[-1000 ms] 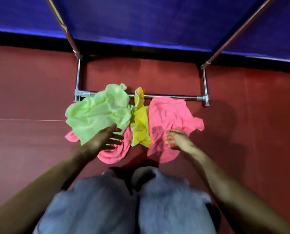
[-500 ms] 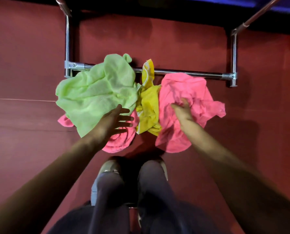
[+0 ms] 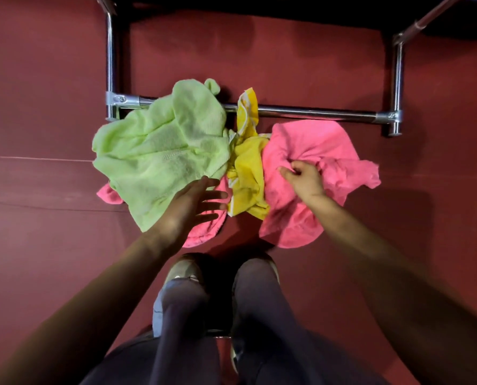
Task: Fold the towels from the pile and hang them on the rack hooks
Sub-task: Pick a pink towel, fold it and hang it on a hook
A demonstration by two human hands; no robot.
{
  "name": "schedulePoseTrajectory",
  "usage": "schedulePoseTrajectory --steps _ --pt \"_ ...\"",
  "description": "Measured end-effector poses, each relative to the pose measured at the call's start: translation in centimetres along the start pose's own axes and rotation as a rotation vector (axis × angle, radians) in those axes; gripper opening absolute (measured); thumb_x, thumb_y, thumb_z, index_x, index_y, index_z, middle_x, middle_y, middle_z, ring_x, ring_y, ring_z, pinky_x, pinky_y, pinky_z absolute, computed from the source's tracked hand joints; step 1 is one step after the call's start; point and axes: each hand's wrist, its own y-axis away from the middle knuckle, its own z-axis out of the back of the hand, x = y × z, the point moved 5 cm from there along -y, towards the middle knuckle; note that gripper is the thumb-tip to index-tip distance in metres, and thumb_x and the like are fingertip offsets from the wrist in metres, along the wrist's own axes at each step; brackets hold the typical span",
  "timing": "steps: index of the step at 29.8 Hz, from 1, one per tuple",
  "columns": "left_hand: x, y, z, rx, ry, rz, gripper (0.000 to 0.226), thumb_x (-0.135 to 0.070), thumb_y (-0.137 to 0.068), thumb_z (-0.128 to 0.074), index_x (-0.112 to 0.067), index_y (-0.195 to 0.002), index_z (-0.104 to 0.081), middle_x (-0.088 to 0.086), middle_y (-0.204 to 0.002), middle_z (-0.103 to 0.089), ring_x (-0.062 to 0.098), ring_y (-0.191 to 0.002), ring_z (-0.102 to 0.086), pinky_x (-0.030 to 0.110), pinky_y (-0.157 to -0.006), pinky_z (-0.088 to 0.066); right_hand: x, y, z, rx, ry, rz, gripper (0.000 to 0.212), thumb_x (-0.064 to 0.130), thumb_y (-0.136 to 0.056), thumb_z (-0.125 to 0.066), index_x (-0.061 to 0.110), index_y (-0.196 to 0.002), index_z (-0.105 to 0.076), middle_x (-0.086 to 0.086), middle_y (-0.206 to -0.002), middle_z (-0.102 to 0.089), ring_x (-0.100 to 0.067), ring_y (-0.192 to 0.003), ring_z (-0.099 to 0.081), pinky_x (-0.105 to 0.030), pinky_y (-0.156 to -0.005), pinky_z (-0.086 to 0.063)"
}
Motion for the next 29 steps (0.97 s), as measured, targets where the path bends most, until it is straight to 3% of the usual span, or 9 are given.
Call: schedulePoseTrajectory --steps 3,5,7,11,16,19,21,24,29 --pt "-1.0 0.8 0.2 -0.005 -0.036 -0.028 0.023 -0.029 -0.095 -0.035 -0.019 -0.093 -0.055 0.002 -0.088 -0.062 0.013 -0.073 -0.061 0.026 -0.073 -0.046 1.9 2.1 2.3 0.029 -0.151 0.053 0.042 0.012 -0.086 -0.058 0.017 -0.052 -0.034 0.001 -0.051 -0.031 0.0 -0.046 -0.034 -0.028 -0.054 -0.025" --pt "-2.4 2.0 0.0 0.007 -0.094 -0.068 0.021 -0.027 -0.095 -0.035 -0.02 -0.092 -0.055 0.002 -0.09 -0.062 0.014 -0.079 -0.059 0.026 -0.074 -0.045 3.3 4.0 4.8 -0.004 -0.225 0.075 0.024 0.014 -0.09 -0.052 0.002 -0.07 -0.053 -0.012 -0.068 -0.052 -0.005 -0.068 -0.052 -0.029 -0.057 -0.031" --pt "-3.6 3.0 -0.4 0.045 -0.164 -0.091 0.021 -0.028 -0.095 -0.035 -0.023 -0.095 -0.055 0.001 -0.095 -0.062 0.014 -0.085 -0.059 0.026 -0.077 -0.045 4.1 5.0 6.9 -0.028 -0.346 0.093 0.025 0.016 -0.092 -0.05 -0.008 -0.093 -0.057 -0.014 -0.088 -0.057 -0.018 -0.086 -0.052 -0.027 -0.067 -0.039" --pt "-7.8 7.4 -2.8 0.142 -0.342 -0.219 0.023 -0.032 -0.095 -0.034 -0.027 -0.106 -0.054 -0.009 -0.107 -0.059 0.01 -0.103 -0.054 0.027 -0.088 -0.042 8.8 8.7 13.1 -0.043 -0.616 0.205 0.015 0.032 -0.081 -0.052 0.019 -0.073 -0.052 0.005 -0.072 -0.051 -0.009 -0.073 -0.045 -0.028 -0.068 -0.039" --pt "-11.9 11.0 -5.1 0.182 -0.46 -0.368 0.044 -0.04 -0.093 -0.034 -0.027 -0.135 -0.039 -0.016 -0.135 -0.039 0.001 -0.128 -0.032 0.028 -0.112 -0.022 14.8 13.1 17.3 -0.057 -0.761 0.347 0.025 0.031 -0.082 -0.058 0.007 -0.081 -0.06 0.005 -0.074 -0.061 -0.008 -0.075 -0.052 -0.024 -0.07 -0.044" --pt "-14.0 13.5 -5.1 0.152 -0.415 -0.405 0.027 -0.043 -0.091 -0.04 -0.043 -0.114 -0.054 -0.021 -0.13 -0.047 -0.007 -0.115 -0.042 0.025 -0.108 -0.028 18.4 16.9 20.0 -0.015 -0.937 0.393 0.017 0.018 -0.093 -0.046 0.015 -0.088 -0.062 0.007 -0.077 -0.07 -0.005 -0.076 -0.061 -0.02 -0.078 -0.051" --pt "-15.5 17.5 -5.3 0.183 -0.421 -0.532 0.02 -0.036 -0.092 -0.042 -0.035 -0.101 -0.06 -0.022 -0.112 -0.06 -0.017 -0.094 -0.05 0.012 -0.092 -0.039 21.0 20.6 22.2 0.005 -1.031 0.437 0.02 0.02 -0.094 -0.042 0.013 -0.092 -0.061 0.0 -0.085 -0.069 -0.007 -0.076 -0.063 -0.021 -0.078 -0.053" --pt "-16.6 23.6 -6.1 0.152 -0.428 -0.729 0.011 -0.026 -0.089 -0.052 -0.026 -0.079 -0.059 -0.015 -0.078 -0.058 -0.015 -0.064 -0.05 0.006 -0.069 -0.041 23.2 24.9 24.0 0.0 -1.205 0.369 0.022 0.021 -0.094 -0.044 0.012 -0.082 -0.061 0.004 -0.064 -0.071 -0.002 -0.058 -0.065 -0.017 -0.06 -0.054" --pt "-17.3 30.4 -6.5 0.178 -0.195 -0.884 0.017 -0.029 -0.09 -0.047 -0.031 -0.096 -0.063 -0.016 -0.097 -0.067 -0.004 -0.09 -0.061 0.013 -0.084 -0.048 23.7 30.0 23.9 0.038 -1.447 0.253 0.023 0.021 -0.094 -0.044 0.005 -0.098 -0.061 0.006 -0.084 -0.067 -0.009 -0.067 -0.061 -0.024 -0.066 -0.053"
